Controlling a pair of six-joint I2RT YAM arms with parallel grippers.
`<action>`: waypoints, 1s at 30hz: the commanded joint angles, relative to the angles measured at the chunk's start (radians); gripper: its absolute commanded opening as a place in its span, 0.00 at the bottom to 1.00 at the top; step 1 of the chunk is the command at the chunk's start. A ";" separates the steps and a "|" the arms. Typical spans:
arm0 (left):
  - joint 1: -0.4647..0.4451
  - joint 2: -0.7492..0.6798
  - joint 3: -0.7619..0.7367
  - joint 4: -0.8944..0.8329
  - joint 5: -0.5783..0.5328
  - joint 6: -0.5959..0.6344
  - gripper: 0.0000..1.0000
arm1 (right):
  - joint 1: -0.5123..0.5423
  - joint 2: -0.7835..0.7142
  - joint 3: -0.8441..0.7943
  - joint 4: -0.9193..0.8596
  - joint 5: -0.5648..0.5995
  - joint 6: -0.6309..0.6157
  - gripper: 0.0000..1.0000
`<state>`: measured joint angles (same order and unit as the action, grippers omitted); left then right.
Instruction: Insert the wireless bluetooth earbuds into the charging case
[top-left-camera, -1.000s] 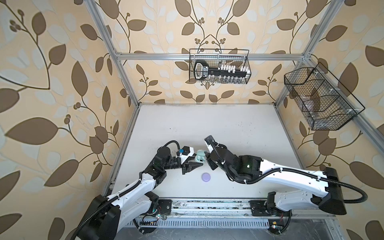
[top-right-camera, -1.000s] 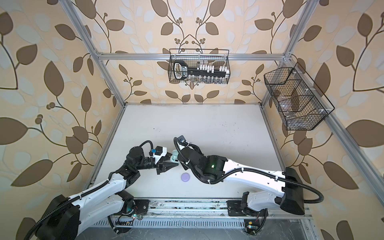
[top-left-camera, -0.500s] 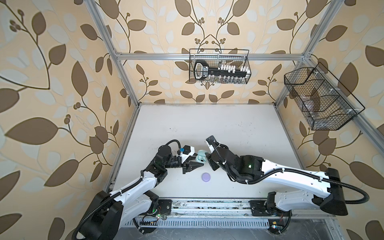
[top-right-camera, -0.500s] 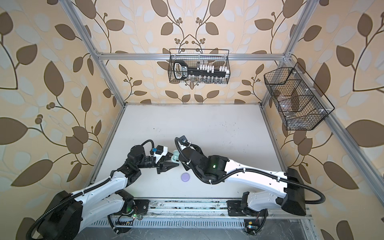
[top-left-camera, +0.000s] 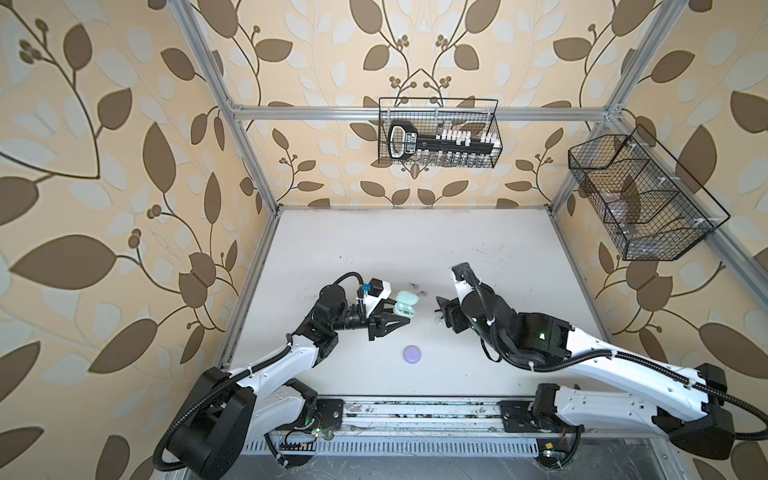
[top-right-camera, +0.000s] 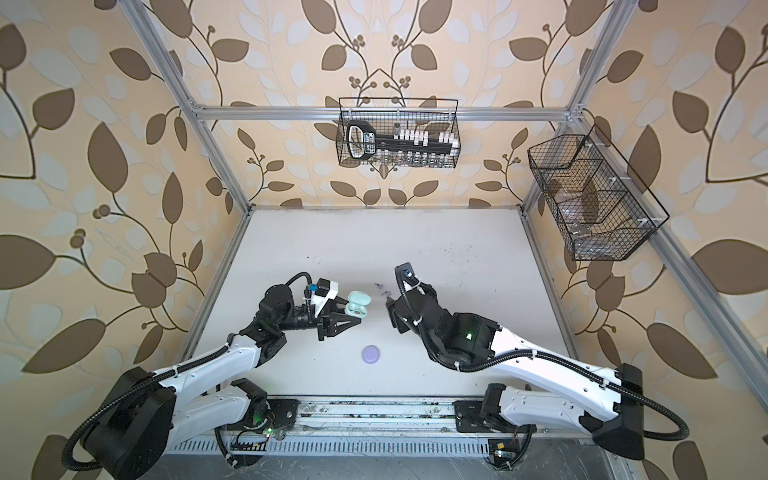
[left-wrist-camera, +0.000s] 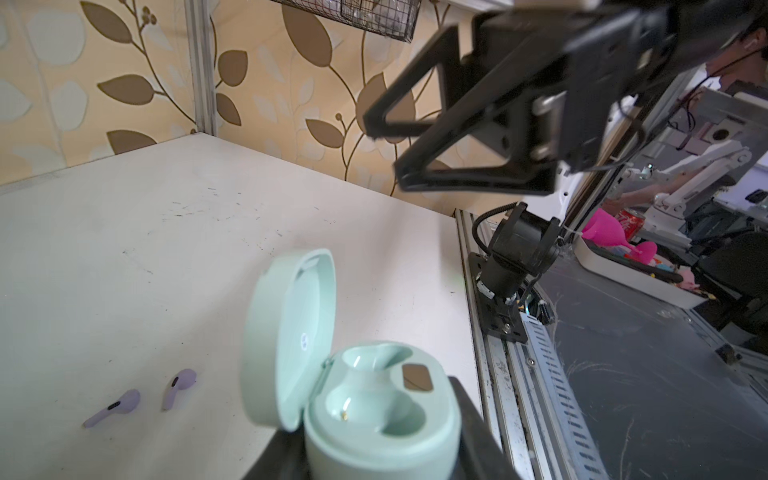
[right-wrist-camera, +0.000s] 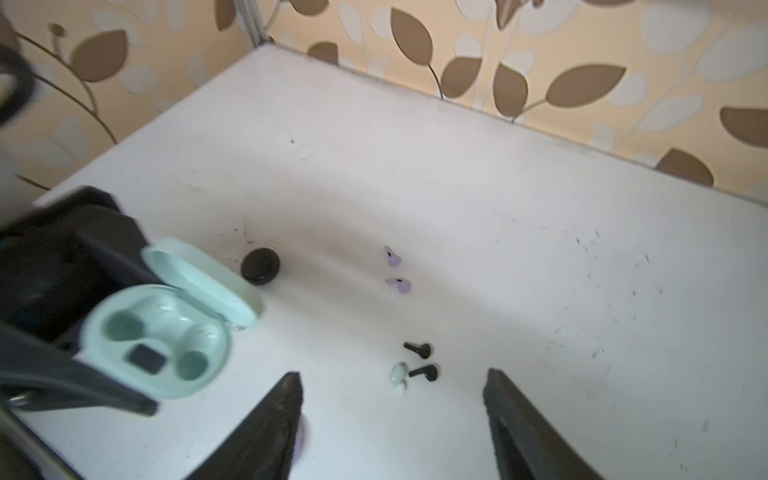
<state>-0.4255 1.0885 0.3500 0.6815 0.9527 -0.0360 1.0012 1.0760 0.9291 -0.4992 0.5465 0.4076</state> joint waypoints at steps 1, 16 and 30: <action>0.050 -0.021 -0.004 0.117 -0.053 -0.057 0.00 | -0.059 0.082 -0.082 -0.037 -0.132 0.050 0.61; 0.055 -0.081 -0.044 0.139 -0.103 -0.059 0.00 | -0.181 0.479 0.037 -0.050 -0.421 0.141 0.50; 0.055 -0.108 -0.055 0.127 -0.100 -0.042 0.00 | -0.250 0.637 0.094 -0.026 -0.511 0.127 0.41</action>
<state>-0.3721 1.0065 0.3046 0.7540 0.8539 -0.0856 0.7544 1.6882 0.9859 -0.5274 0.0586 0.5346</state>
